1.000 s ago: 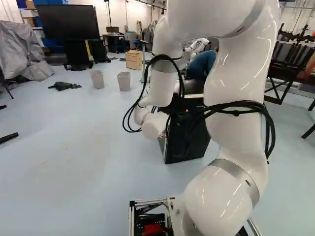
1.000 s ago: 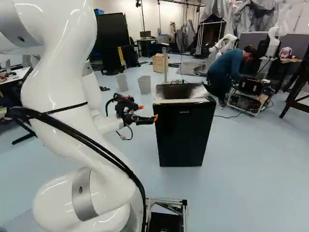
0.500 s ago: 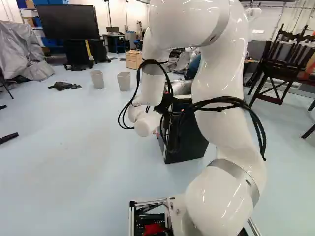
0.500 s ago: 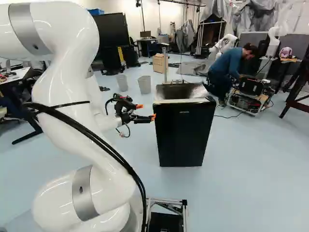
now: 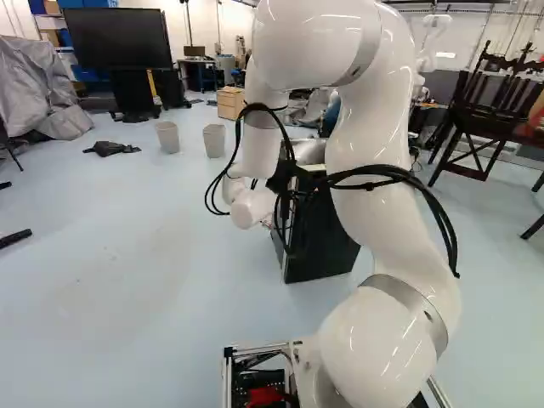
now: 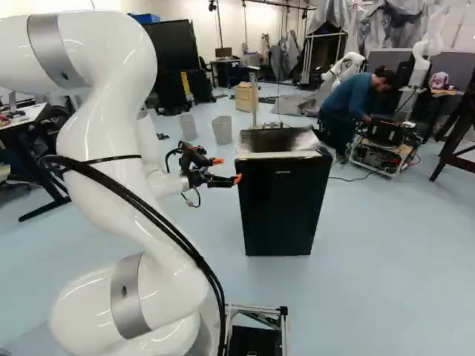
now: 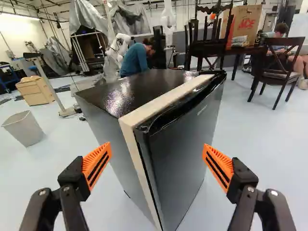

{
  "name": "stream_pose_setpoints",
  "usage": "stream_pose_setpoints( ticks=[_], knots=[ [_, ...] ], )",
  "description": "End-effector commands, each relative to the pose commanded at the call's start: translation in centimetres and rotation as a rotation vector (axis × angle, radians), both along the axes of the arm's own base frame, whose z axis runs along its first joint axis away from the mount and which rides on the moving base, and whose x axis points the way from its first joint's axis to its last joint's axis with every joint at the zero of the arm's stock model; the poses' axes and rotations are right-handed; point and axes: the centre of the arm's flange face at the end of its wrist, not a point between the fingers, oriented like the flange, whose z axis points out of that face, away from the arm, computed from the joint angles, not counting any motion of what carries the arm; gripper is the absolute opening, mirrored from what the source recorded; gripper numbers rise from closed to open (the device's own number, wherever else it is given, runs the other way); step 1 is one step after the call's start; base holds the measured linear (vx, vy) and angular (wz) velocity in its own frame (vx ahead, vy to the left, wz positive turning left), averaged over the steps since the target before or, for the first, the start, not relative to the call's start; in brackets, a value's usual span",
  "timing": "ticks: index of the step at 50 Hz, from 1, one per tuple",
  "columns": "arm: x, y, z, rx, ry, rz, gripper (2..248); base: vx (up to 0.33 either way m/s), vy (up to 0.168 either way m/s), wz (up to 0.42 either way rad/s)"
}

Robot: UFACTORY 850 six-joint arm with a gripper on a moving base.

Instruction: Grab a drink from the fridge

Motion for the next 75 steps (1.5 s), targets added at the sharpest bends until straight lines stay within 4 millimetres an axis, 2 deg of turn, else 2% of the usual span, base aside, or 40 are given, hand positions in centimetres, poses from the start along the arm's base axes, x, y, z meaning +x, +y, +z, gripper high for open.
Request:
stream_pose_setpoints(
  ticks=[75],
  knots=[
    [2.0,-2.0,-0.2,0.015,-0.007,-0.062,247,0.0,0.0,0.0]
  ],
)
